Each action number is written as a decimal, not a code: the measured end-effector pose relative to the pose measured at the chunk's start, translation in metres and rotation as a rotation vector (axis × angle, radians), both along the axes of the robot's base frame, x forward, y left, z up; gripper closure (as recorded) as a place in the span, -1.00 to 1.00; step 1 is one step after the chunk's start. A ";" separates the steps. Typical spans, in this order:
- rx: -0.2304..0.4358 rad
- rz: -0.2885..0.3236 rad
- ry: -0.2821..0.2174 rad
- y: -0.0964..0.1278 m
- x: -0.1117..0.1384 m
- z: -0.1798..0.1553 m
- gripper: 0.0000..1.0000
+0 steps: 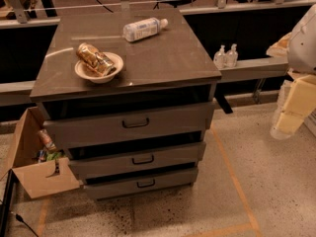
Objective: Pick orange can from paper bowl and place on counter
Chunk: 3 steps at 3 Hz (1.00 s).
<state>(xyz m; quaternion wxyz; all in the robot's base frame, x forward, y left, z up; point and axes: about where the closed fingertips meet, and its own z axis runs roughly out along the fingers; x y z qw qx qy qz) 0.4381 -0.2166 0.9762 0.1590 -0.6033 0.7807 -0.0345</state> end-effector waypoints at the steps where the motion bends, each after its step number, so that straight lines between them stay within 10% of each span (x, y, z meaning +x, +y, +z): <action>1: 0.000 0.000 0.000 0.000 0.000 0.000 -1.00; 3: 0.221 -0.076 -0.073 0.045 0.064 0.015 -1.00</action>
Offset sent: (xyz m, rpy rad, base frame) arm 0.0584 0.0372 0.0186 0.1972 -0.0953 -0.0892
